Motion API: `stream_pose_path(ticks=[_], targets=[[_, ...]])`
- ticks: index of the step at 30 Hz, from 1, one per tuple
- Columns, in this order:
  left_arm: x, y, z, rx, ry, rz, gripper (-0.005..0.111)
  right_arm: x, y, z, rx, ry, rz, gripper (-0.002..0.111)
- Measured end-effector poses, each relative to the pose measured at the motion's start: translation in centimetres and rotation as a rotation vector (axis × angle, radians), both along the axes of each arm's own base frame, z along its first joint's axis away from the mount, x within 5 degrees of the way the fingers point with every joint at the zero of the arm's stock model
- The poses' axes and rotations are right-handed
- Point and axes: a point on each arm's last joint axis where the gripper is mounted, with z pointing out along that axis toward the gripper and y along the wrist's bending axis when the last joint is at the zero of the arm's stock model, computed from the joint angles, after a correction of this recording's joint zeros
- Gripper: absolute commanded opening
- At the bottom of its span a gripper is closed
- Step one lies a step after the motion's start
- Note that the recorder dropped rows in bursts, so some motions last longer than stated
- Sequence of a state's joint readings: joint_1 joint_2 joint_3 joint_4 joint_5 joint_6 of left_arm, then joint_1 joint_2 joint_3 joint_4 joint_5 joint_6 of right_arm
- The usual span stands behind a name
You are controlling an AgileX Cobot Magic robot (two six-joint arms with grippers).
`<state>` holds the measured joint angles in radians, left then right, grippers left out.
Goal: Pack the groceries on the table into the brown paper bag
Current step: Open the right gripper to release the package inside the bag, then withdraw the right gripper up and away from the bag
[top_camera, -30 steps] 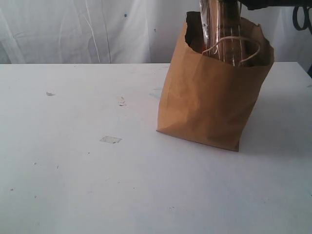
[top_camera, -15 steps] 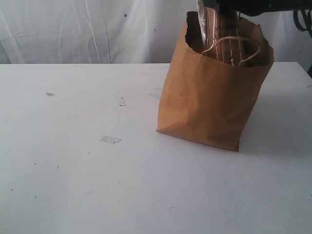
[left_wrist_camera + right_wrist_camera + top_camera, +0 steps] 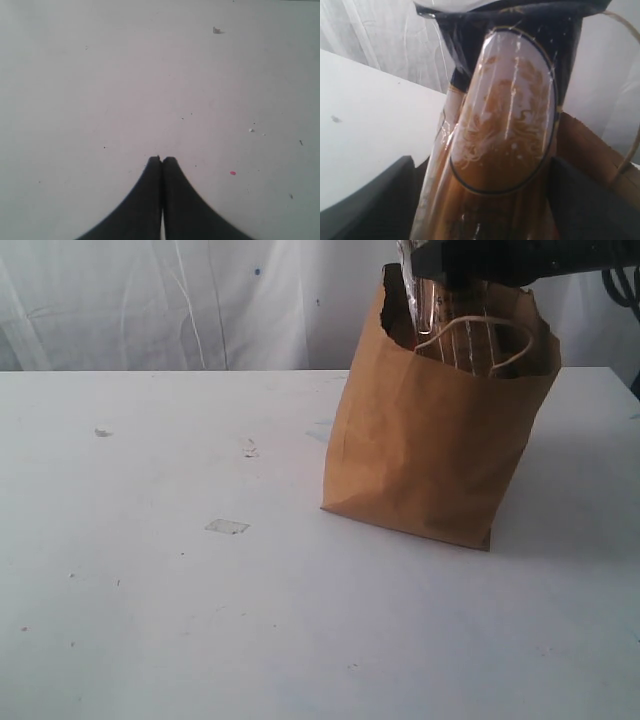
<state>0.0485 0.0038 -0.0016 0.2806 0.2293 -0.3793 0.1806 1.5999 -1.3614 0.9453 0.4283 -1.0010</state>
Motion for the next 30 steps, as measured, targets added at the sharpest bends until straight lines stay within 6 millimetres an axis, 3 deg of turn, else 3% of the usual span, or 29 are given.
stream_pose_path(ticks=[11, 21, 24, 27, 30], targets=[[0.0, 0.0, 0.0, 0.000, 0.000, 0.000, 0.000, 0.3, -0.6, 0.6, 0.019, -0.046, -0.079, 0.068], [0.0, 0.0, 0.0, 0.000, 0.000, 0.000, 0.000, -1.4, -0.9, 3.2, 0.038, -0.110, -0.079, 0.065], [0.0, 0.0, 0.0, 0.000, 0.000, 0.000, 0.000, -2.4, -1.0, 4.5, 0.065, -0.136, -0.085, 0.051], [0.0, 0.0, 0.0, 0.000, 0.000, 0.000, 0.000, -3.5, -1.3, 5.7, 0.039, -0.175, -0.085, 0.021], [0.0, 0.0, 0.0, 0.000, 0.000, 0.000, 0.000, -4.0, -1.8, 6.1, -0.096, -0.219, -0.078, 0.003]])
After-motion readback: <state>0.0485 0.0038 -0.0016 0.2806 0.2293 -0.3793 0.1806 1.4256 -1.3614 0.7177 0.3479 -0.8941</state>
